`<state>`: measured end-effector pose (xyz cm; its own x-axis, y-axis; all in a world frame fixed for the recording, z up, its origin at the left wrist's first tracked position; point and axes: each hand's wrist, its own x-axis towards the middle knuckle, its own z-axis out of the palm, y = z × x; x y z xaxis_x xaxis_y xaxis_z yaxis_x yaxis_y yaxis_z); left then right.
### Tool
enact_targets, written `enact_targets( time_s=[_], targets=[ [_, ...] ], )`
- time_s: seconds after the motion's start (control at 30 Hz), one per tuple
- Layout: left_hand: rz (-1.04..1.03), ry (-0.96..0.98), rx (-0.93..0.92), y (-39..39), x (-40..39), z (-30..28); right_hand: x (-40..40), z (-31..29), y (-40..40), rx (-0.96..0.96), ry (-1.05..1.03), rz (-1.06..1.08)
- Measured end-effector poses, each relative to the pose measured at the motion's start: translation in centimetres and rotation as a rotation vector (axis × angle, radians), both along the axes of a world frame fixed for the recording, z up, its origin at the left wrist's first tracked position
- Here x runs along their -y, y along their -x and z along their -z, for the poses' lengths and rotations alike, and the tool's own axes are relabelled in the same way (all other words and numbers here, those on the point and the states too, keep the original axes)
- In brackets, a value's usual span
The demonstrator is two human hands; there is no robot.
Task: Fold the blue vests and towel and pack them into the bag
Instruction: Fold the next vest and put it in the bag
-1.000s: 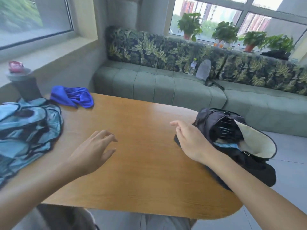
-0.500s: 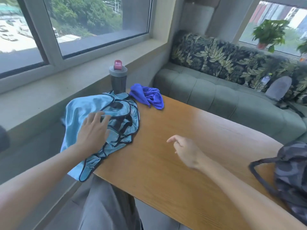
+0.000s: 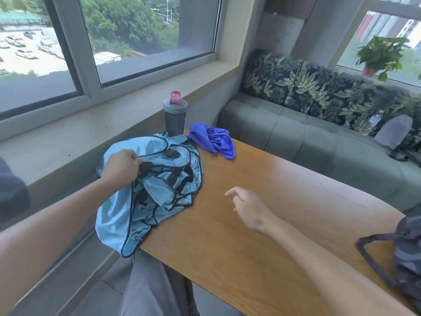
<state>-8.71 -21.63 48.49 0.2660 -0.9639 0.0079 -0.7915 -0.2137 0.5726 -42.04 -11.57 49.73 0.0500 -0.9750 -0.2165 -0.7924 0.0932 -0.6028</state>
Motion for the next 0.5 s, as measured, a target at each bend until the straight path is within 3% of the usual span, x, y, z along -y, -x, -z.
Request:
enact_targets(
  time_s=[0.3,0.5],
  targets=[
    [0.057,0.029,-0.315,3.1,0.6,-7.7,-1.3,-1.1,1.6,0.048,0.022,0.027],
    [0.264,0.077,-0.446,11.1,-0.8,-13.6,-2.3,-2.2,4.5,0.07,0.078,0.097]
  ],
)
